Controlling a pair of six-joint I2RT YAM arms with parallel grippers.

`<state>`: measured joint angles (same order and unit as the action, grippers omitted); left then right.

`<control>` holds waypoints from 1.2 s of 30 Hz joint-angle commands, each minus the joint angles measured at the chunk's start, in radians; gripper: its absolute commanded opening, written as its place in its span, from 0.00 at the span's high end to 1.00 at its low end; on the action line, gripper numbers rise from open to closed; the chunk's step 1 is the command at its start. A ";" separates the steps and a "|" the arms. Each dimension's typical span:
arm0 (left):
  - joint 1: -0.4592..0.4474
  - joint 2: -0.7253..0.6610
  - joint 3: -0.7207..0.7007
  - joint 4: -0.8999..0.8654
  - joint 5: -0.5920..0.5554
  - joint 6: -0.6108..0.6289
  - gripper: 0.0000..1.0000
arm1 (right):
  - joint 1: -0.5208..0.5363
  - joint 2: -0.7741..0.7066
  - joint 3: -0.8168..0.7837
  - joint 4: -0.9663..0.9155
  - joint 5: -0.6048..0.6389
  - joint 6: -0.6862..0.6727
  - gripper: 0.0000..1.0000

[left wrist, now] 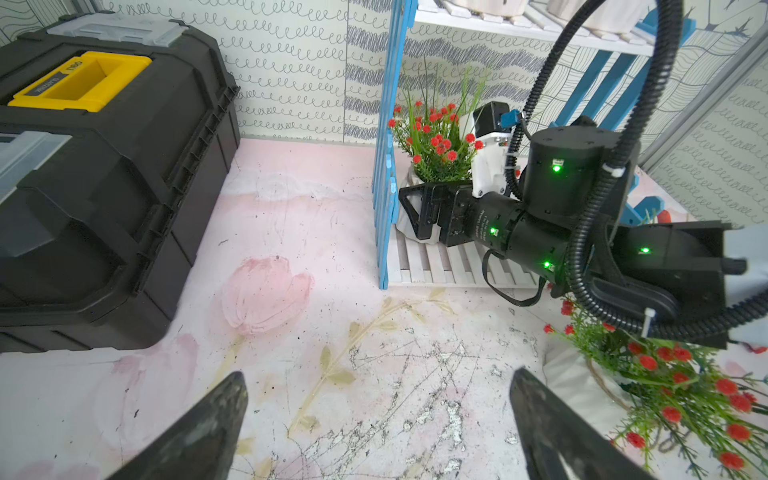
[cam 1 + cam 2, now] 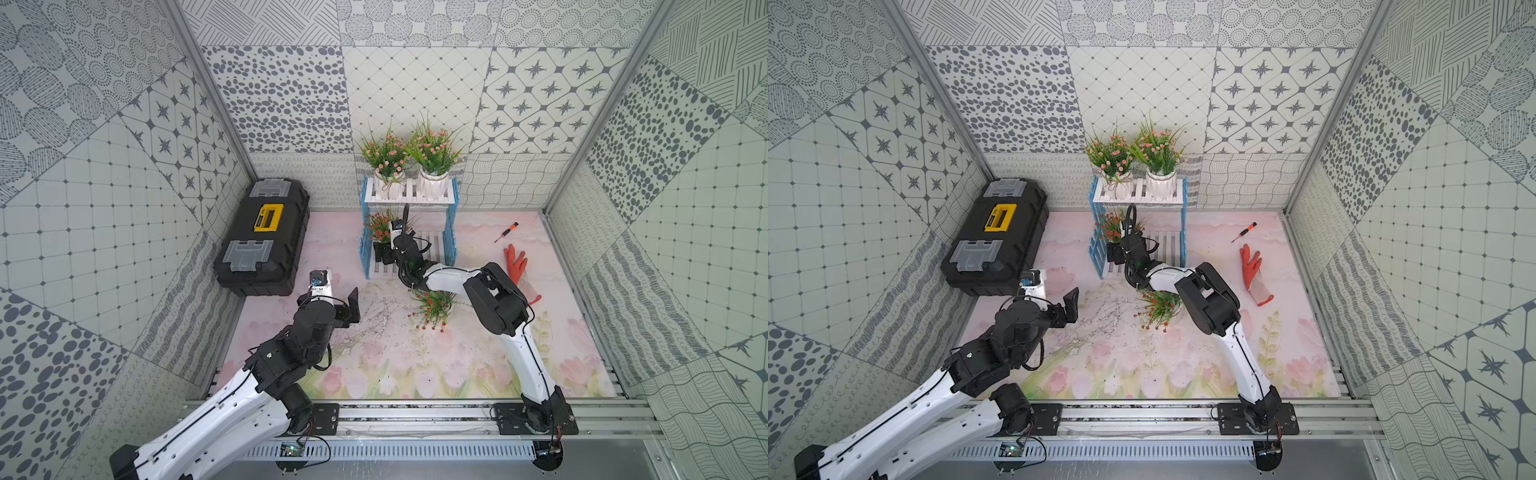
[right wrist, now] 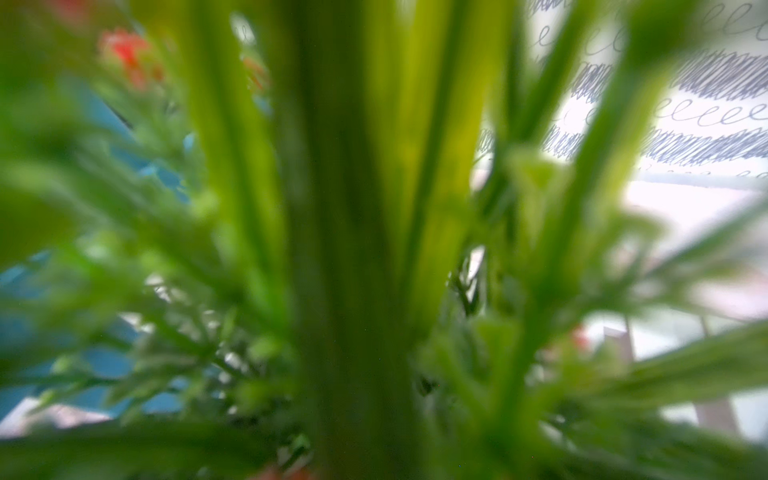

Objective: Place the baby's breath potted plants on the rack by color
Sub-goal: Place the baby's breath potted plant on the rack.

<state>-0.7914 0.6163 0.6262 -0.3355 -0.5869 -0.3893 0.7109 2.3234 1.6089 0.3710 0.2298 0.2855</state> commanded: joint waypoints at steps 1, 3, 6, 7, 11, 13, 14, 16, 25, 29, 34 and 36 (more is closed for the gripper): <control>0.002 -0.015 0.000 -0.034 -0.029 0.010 0.02 | -0.006 -0.001 0.052 0.033 -0.019 0.025 0.04; 0.001 -0.021 0.001 -0.037 -0.030 0.013 0.02 | -0.010 0.001 0.064 0.001 -0.036 0.035 0.02; 0.001 -0.026 0.000 -0.041 -0.031 0.013 0.02 | -0.010 0.000 0.054 -0.007 -0.052 0.041 0.02; 0.001 -0.027 0.000 -0.041 -0.032 0.015 0.02 | -0.010 -0.004 0.041 0.003 -0.056 0.044 0.02; 0.002 -0.027 0.000 -0.037 -0.030 0.018 0.02 | -0.009 -0.018 0.000 0.020 -0.047 0.059 0.02; 0.001 -0.026 0.000 -0.036 -0.028 0.019 0.02 | -0.009 -0.021 -0.007 0.023 -0.050 0.057 0.02; 0.001 -0.023 0.000 -0.033 -0.028 0.020 0.02 | -0.009 -0.026 -0.012 0.025 -0.051 0.055 0.02; 0.001 -0.018 0.000 -0.031 -0.025 0.020 0.02 | -0.009 -0.039 -0.037 0.058 -0.051 0.047 0.02; 0.001 -0.012 -0.003 -0.034 -0.011 0.002 0.02 | -0.003 -0.158 -0.158 0.186 -0.061 -0.020 0.02; 0.001 -0.009 -0.003 -0.043 -0.009 -0.006 0.02 | -0.004 -0.227 -0.197 0.198 -0.072 -0.052 0.02; 0.002 -0.005 0.017 -0.075 -0.005 0.000 0.02 | 0.001 -0.332 -0.287 0.225 -0.057 -0.077 0.02; 0.001 -0.001 0.025 -0.080 -0.004 0.012 0.02 | 0.003 -0.379 -0.338 0.248 -0.052 -0.082 0.02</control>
<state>-0.7914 0.6098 0.6296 -0.3912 -0.5892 -0.3897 0.7097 2.0048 1.3163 0.5266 0.1661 0.2287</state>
